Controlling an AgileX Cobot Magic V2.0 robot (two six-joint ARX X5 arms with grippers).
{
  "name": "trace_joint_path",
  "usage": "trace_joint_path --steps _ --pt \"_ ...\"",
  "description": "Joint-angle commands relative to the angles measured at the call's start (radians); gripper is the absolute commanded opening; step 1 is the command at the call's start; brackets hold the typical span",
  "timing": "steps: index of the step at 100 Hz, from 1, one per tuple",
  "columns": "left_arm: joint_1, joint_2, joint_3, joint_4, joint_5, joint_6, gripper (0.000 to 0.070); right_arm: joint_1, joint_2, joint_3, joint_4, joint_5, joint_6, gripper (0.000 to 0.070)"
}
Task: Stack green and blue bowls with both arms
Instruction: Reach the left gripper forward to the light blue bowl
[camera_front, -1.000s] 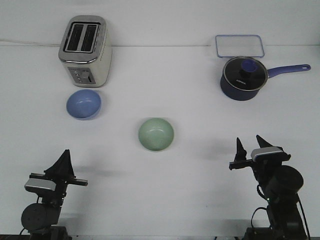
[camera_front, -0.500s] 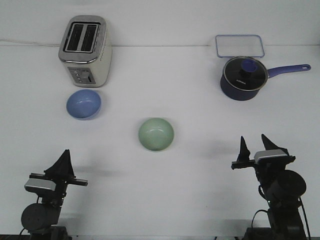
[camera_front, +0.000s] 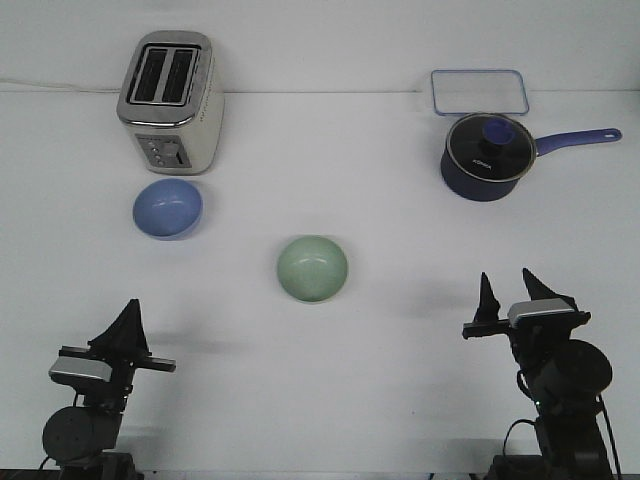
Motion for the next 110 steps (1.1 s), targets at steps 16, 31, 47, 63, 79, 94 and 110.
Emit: trace_joint_path --steps 16,31,47,63,79,94,110 --pt "0.001 -0.002 -0.016 0.016 -0.003 0.001 0.0012 0.000 0.003 0.003 0.010 0.001 -0.001 0.0450" --pt "0.001 -0.001 0.031 -0.017 -0.003 -0.024 0.0012 0.000 0.003 0.003 0.010 0.001 -0.001 0.0450" --pt "0.001 0.027 0.169 -0.160 -0.017 -0.029 0.0012 0.000 0.003 0.003 0.011 0.001 -0.001 0.0450" --pt "0.001 0.138 0.362 -0.283 -0.039 -0.027 0.0012 0.000 0.003 0.003 0.010 0.001 -0.001 0.0450" --pt "0.001 0.335 0.598 -0.470 -0.042 -0.025 0.0012 0.000 0.003 0.003 0.010 0.001 -0.001 0.0450" --pt "0.001 0.548 0.817 -0.666 -0.041 -0.024 0.0012 0.000 0.003 0.003 0.010 0.001 -0.001 0.0450" --pt "0.001 0.750 1.005 -0.848 -0.041 -0.024 0.0012 0.000 0.003 0.003 0.010 0.001 -0.001 0.0450"
